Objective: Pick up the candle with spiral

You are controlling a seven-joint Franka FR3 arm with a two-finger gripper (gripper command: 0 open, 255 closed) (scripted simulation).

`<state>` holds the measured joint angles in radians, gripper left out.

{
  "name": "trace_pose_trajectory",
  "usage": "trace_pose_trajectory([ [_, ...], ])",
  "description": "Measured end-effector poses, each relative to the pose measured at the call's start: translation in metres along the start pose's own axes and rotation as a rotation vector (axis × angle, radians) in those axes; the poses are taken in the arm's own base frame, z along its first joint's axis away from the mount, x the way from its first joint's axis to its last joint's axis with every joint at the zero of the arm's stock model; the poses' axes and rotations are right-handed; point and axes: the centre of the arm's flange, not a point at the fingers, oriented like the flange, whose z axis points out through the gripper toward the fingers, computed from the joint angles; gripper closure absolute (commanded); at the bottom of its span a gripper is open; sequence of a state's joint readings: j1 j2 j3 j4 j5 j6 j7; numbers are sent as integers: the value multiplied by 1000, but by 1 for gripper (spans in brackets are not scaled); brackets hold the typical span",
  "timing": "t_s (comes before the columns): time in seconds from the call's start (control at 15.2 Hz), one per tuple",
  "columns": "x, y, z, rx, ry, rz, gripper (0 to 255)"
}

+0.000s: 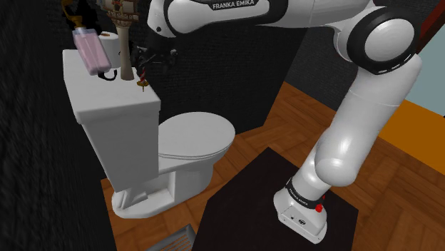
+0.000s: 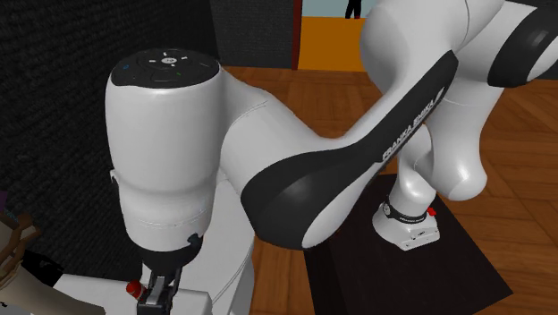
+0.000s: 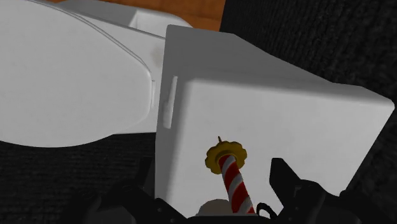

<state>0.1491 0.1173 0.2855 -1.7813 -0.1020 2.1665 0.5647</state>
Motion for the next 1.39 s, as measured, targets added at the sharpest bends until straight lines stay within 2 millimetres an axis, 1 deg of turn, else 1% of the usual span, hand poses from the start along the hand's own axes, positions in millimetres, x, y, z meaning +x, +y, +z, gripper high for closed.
trace_pose_trajectory([
  [0.07, 7, -10, 5, 3, 9, 0, 0],
  [0.2, 13, -18, 12, 4, 15, 1, 0],
  [0.66, 5, -19, 45, 5, 18, 2, 0],
  [0.73, 4, -18, 47, 5, 18, 2, 255],
  [1.39, 4, -17, 48, 5, 18, 2, 255],
])
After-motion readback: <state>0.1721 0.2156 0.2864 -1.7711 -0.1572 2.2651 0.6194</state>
